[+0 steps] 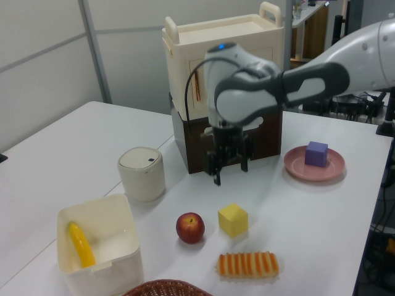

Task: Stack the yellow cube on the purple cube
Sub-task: 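Move the gripper over the yellow cube and lower it, then close the gripper on the yellow cube and lift it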

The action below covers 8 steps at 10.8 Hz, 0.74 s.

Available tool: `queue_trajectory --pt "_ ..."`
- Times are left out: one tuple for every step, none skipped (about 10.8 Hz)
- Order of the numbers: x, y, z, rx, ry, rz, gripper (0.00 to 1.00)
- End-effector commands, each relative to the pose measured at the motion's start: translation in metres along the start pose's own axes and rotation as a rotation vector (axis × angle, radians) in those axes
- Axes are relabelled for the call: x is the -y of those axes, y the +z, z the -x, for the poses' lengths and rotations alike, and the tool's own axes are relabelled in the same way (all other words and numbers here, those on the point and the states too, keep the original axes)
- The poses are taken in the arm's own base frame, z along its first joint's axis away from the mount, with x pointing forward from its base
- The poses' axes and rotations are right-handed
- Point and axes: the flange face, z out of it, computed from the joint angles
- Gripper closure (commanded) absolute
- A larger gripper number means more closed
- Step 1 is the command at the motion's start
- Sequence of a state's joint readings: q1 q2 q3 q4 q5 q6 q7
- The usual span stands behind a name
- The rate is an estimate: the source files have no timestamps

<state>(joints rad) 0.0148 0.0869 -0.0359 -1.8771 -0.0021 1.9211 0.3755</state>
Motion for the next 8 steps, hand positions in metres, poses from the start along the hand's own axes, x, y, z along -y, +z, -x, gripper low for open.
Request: queue_trajectory --pt "0.014 0.049 -0.001 0.022 -0.004 0.03 0.0" --pt "0.015 0.059 -0.004 0.03 -0.006 0.038 0.0" --pt "0.016 0.071 -0.006 0.039 -0.015 0.056 0.0" --pt "0.018 0.083 -0.008 0.049 -0.022 0.068 0.0" --pt "0.019 0.09 -0.009 0.054 -0.025 0.077 0.0" --pt "0.017 0.094 -0.01 0.057 -0.026 0.085 0.0" --pt "0.017 0.103 -0.011 0.069 -0.027 0.092 0.0" --pt "0.019 0.11 -0.013 0.069 -0.031 0.095 0.0"
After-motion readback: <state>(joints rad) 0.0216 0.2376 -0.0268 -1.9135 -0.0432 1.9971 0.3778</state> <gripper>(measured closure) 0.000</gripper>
